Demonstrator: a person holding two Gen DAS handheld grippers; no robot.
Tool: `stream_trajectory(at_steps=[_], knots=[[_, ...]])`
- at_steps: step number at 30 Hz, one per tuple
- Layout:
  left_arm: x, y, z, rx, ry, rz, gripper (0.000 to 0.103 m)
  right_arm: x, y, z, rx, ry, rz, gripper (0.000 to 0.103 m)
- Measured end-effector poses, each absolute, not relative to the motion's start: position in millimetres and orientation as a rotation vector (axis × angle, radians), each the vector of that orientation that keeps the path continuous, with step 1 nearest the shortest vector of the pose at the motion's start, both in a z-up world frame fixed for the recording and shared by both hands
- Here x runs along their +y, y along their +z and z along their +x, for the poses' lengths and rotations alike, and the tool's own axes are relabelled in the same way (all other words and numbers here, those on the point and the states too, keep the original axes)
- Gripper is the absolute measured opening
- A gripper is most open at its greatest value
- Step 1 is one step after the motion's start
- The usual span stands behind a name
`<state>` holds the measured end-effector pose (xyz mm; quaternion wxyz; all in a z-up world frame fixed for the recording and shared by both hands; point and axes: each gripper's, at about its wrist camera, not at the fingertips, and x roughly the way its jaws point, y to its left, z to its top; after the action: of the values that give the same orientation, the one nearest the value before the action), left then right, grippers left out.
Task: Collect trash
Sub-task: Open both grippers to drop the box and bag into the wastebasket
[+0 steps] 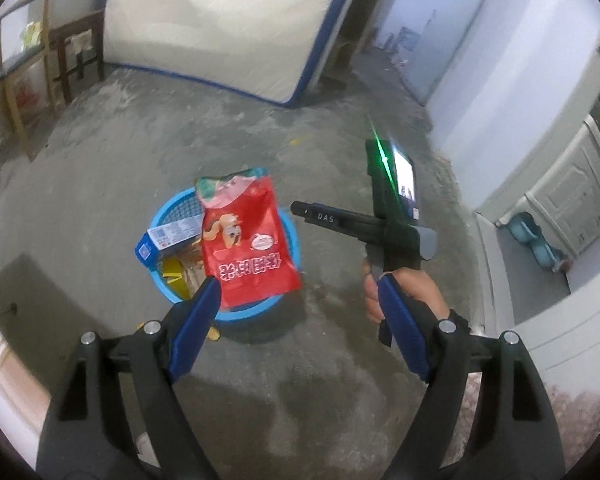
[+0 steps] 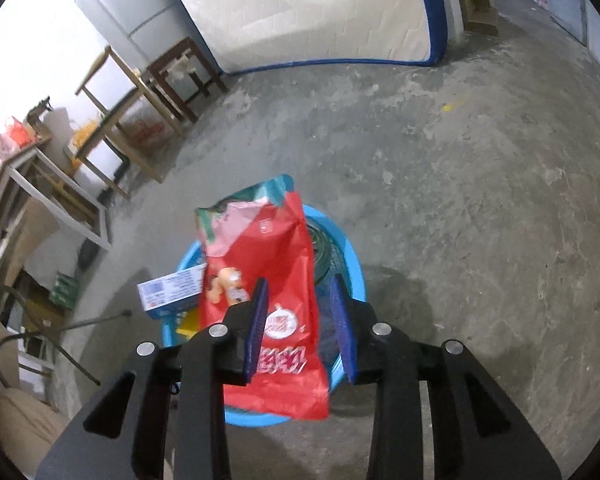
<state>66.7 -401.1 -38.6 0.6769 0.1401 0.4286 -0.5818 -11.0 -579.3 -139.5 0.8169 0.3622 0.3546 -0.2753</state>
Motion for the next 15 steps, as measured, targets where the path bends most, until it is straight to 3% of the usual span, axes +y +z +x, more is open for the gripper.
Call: stream_trajectory(at_steps=[4, 6, 15], knots=[[-377.4, -12.4, 48.2, 0.911, -1.382, 0.293, 0.077, -552.5, -109.4, -29.8, 0.703, -0.562, 0.77, 0.037], [-356.1, 4.1, 37.0, 0.858, -1.42, 0.291, 0.082, -531.4, -87.1, -39.9, 0.668, -0.545, 0.747, 0.05], [-229.6, 46.4, 41.7, 0.695, -1.181, 0.188, 0.091, -407.2, 25.9, -70.9, 0.533, -0.482, 0.504, 0.083]])
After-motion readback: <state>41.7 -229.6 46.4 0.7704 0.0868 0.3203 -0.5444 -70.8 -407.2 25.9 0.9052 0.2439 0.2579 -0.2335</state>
